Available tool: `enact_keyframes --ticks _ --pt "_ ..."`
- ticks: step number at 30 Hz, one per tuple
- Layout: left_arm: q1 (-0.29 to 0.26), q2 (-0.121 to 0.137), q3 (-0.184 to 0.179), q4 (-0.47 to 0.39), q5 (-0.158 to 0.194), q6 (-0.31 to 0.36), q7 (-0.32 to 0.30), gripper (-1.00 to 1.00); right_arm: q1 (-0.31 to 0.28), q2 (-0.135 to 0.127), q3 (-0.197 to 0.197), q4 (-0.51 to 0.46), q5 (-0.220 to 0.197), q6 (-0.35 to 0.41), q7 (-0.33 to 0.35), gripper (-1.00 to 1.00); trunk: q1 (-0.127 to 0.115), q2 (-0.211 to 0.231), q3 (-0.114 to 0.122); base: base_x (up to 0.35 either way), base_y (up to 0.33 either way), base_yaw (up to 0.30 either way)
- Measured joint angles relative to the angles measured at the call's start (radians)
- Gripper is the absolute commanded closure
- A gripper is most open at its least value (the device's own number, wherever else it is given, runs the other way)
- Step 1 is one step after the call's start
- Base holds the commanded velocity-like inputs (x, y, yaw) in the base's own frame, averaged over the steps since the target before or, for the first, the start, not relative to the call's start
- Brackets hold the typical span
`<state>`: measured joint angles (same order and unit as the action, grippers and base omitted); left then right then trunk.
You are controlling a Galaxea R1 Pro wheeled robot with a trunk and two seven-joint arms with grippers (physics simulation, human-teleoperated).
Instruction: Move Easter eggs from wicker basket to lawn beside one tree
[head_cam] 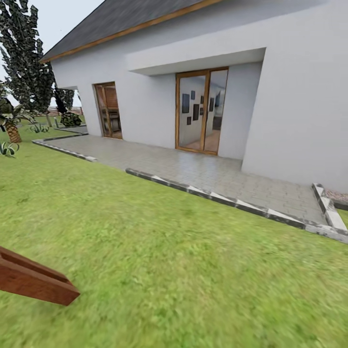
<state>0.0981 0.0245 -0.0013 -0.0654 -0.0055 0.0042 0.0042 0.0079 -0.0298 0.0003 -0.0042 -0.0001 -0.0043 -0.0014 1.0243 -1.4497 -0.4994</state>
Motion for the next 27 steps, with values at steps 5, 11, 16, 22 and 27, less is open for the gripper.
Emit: enact_keyframes --ticks 5,11,16,22,27 --pt "0.000 0.000 0.000 0.000 0.000 0.000 0.000 -1.00 0.000 0.000 0.000 0.000 0.000 0.000 0.000 -1.00 0.000 0.000 0.000 0.338 0.000 -0.003" --pt "0.000 0.000 0.000 0.000 0.000 0.000 0.000 -1.00 0.000 0.000 0.000 0.000 0.000 0.000 0.000 -1.00 0.000 0.000 0.000 0.338 0.000 0.000" --pt "0.000 0.000 0.000 0.000 0.000 0.000 0.000 -1.00 0.000 0.000 0.000 0.000 0.000 0.000 0.000 -1.00 0.000 0.000 0.000 0.338 0.000 0.000" --pt "0.001 0.000 0.000 0.000 0.000 0.000 0.000 -1.00 0.000 0.001 0.000 0.000 0.000 0.000 0.000 -1.00 0.000 0.000 0.000 0.338 0.000 0.000" --pt "0.001 0.000 0.000 -0.001 0.000 0.000 0.000 -1.00 0.000 0.001 0.000 0.000 0.000 0.000 0.000 -1.00 0.000 0.000 0.000 0.338 0.000 0.000"
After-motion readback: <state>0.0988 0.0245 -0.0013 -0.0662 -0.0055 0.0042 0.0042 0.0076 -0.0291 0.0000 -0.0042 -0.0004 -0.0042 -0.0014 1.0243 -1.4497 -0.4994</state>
